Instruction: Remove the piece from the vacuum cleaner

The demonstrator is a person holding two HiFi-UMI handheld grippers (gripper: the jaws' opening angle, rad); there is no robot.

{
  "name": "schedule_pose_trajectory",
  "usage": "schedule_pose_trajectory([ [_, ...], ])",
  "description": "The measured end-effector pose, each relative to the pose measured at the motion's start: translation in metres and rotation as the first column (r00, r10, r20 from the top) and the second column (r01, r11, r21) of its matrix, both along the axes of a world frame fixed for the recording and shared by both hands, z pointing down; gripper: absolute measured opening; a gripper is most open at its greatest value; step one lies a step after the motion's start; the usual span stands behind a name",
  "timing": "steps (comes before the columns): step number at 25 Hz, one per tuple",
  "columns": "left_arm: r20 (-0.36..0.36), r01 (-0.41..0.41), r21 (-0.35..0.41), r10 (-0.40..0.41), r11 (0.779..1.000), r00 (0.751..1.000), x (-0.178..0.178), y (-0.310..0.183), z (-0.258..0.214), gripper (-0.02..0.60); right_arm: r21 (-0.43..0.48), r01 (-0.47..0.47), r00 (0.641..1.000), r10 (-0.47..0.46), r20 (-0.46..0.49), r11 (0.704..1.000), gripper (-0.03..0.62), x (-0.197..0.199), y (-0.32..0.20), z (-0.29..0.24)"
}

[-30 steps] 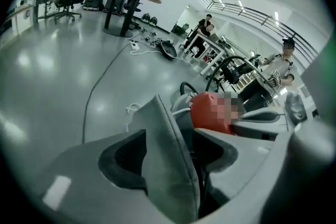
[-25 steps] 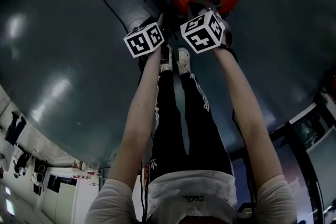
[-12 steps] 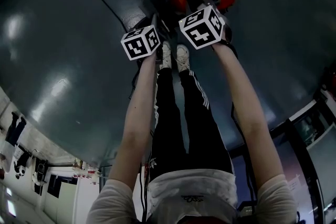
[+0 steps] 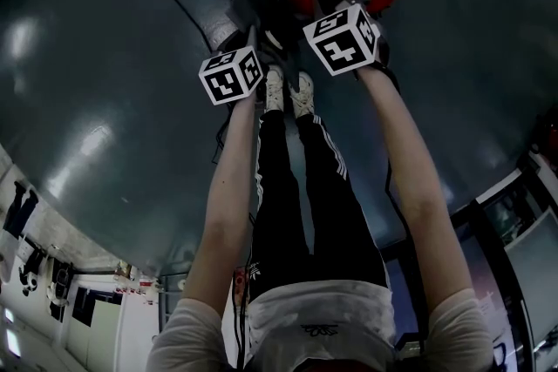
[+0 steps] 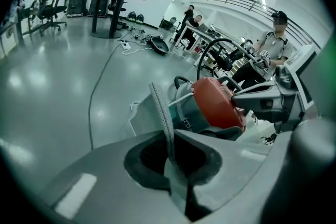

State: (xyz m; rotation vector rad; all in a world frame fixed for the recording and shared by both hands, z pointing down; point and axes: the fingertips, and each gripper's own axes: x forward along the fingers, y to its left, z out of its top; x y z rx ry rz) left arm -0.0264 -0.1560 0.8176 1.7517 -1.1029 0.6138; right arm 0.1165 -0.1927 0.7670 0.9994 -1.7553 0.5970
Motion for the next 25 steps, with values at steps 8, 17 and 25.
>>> schedule_pose_trajectory([
  [8,0.058,0.027,0.002,-0.027,1.0,0.998,-0.034,0.025,0.001,0.013,0.009,-0.001,1.0,0.001,-0.008,1.0,0.012,0.0,0.002,-0.002],
  [17,0.072,0.015,0.079,-0.02,0.997,0.997,-0.044,0.027,-0.016,0.013,0.019,-0.009,1.0,0.009,-0.005,1.0,0.013,0.001,0.005,-0.003],
  [25,0.076,0.08,0.179,-0.095,0.981,0.993,-0.067,0.0,-0.092,0.013,0.062,-0.235,0.968,0.227,0.111,0.97,0.021,0.005,-0.013,-0.039],
])
